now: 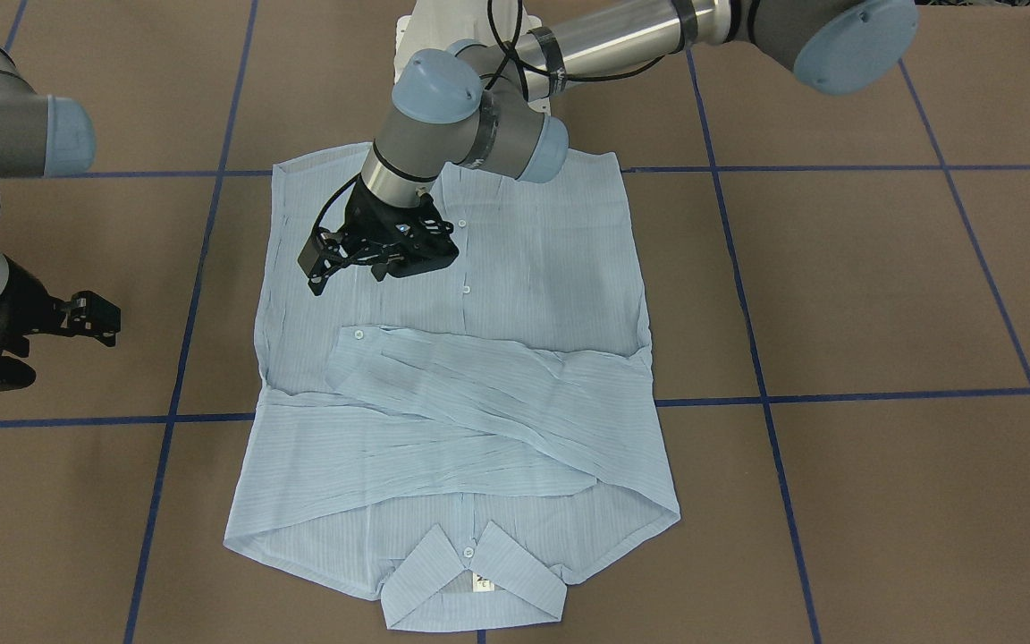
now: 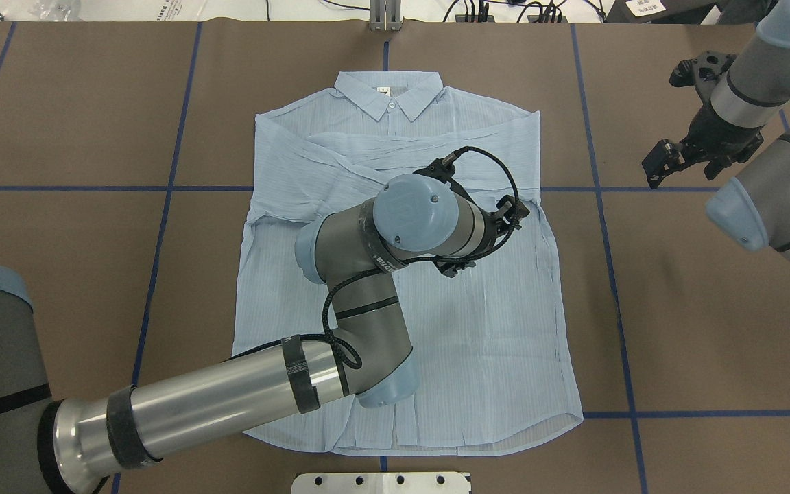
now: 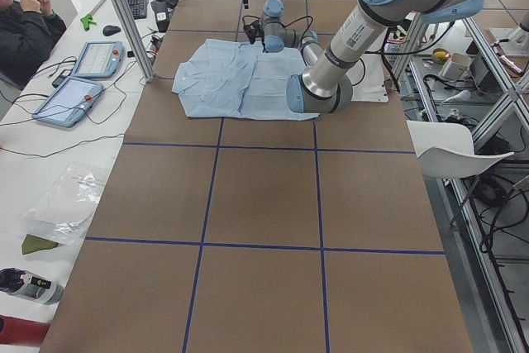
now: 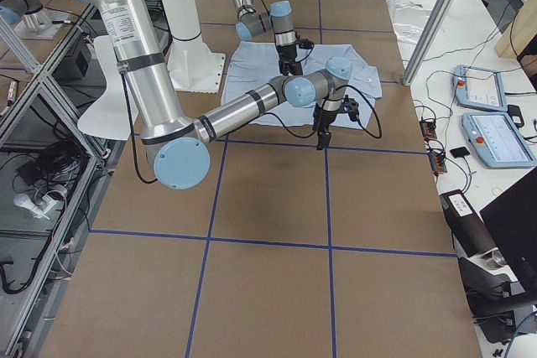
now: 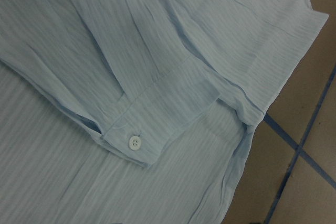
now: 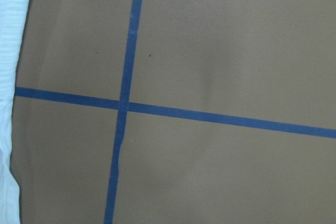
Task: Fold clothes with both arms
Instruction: 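Lay the sleeve down on the chest and open the left gripper, then move the right gripper to its nearest hem corner while the left presses the sleeve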
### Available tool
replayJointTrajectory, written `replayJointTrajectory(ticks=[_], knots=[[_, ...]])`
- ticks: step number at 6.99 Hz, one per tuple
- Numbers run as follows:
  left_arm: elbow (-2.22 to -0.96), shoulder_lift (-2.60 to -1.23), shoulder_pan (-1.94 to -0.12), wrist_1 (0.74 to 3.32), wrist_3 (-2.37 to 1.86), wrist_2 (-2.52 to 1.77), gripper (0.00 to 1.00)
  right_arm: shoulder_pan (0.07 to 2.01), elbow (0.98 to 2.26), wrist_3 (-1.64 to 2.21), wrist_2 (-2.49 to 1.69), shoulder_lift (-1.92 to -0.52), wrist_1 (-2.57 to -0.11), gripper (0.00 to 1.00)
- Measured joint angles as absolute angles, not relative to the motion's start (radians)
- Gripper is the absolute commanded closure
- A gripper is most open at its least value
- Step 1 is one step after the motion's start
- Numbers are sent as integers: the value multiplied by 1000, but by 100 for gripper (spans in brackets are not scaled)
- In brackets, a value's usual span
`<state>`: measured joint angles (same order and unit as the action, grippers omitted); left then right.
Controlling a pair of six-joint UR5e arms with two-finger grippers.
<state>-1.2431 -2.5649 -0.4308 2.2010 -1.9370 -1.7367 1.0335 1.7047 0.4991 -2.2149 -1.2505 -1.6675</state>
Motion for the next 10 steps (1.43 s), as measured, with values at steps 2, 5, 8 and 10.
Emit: replayJointTrajectory(ticks=[2, 5, 8, 10], knots=[[-1435, -2483, -448, 2037, -1858, -1760, 0, 994, 1715, 636, -2243, -1286, -1507, 0], [-1757, -2295, -463, 1830, -1712, -1775, 1, 868, 1772, 914, -2230, -1426, -1185, 0], [-1830, -2226, -467, 1814, -1689, -1776, 1, 644, 1943, 1156, -2073, -1551, -1149, 0], [-1881, -2171, -468, 1813, -1687, -1776, 1, 473, 1994, 1306, -1950, -1569, -1148, 0]])
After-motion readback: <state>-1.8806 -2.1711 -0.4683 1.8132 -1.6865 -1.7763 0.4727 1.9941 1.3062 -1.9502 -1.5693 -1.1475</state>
